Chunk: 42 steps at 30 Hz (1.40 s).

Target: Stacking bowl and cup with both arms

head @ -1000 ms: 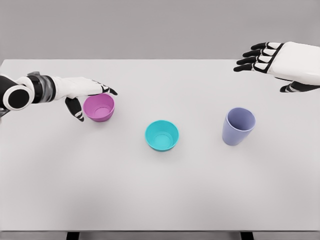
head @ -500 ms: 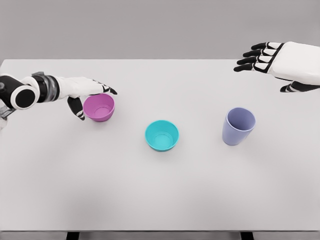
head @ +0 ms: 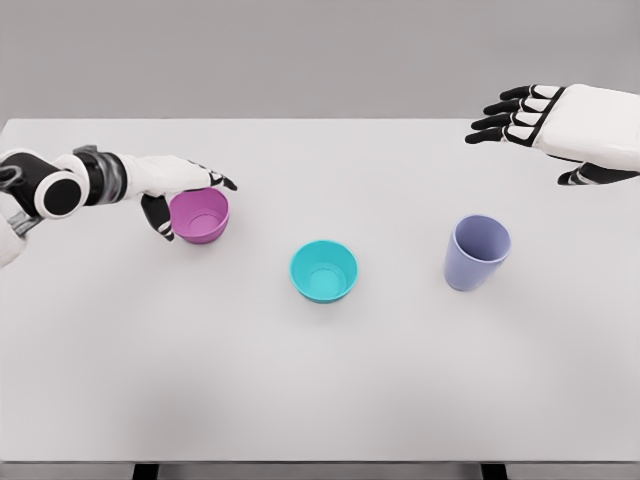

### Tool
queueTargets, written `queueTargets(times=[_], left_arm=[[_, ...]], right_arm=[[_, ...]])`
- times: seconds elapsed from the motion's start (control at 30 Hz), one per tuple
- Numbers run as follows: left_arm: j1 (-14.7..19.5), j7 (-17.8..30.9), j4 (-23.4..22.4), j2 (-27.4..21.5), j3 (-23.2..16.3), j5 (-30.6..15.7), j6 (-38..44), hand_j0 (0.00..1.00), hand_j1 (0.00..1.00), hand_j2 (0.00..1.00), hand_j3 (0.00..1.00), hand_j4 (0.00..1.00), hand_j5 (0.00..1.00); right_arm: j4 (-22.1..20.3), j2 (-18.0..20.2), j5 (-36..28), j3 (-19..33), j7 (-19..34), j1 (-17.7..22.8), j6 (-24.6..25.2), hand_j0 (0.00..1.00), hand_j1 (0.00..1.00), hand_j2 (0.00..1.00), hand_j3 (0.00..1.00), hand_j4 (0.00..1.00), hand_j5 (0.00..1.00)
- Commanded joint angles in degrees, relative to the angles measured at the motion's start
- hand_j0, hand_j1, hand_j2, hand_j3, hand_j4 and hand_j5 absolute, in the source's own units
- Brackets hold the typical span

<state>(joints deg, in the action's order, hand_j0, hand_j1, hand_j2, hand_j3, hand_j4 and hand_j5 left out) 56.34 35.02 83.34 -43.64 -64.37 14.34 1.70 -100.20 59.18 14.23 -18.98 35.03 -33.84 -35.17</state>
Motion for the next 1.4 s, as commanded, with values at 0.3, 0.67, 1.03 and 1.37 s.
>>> queueTargets(times=[0.3,0.67,1.03,1.37], left_arm=[[-0.18,-0.02,-0.90,0.23,-0.31,0.16,0.06,1.00,1.00,1.00,1.00,1.00,1.00],[-0.44,-0.02,-1.34,1.10,-0.40,0.86,0.06,1.00,1.00,1.00,1.00,1.00,1.00],[-0.53,-0.02,-1.34,1.02,-0.40,0.77,0.15,0.91,0.91,0.91,0.91,0.91,0.91],[-0.35,-0.02,-0.90,1.02,-0.31,0.60,0.32,0.79,0.79,0.79,0.79,0.79,0.79]], right_arm=[[0.09,0.41,-0.26,-0.09,-0.03,0.09,0.17,1.00,1.00,1.00,1.00,1.00,1.00],[0.09,-0.03,-0.26,-0.18,-0.03,0.09,0.17,1.00,1.00,1.00,1.00,1.00,1.00],[0.09,-1.52,-0.26,-0.18,-0.03,0.00,0.17,1.00,1.00,1.00,1.00,1.00,1.00],[0.18,-2.40,-0.26,-0.27,-0.03,0.18,0.17,1.00,1.00,1.00,1.00,1.00,1.00]])
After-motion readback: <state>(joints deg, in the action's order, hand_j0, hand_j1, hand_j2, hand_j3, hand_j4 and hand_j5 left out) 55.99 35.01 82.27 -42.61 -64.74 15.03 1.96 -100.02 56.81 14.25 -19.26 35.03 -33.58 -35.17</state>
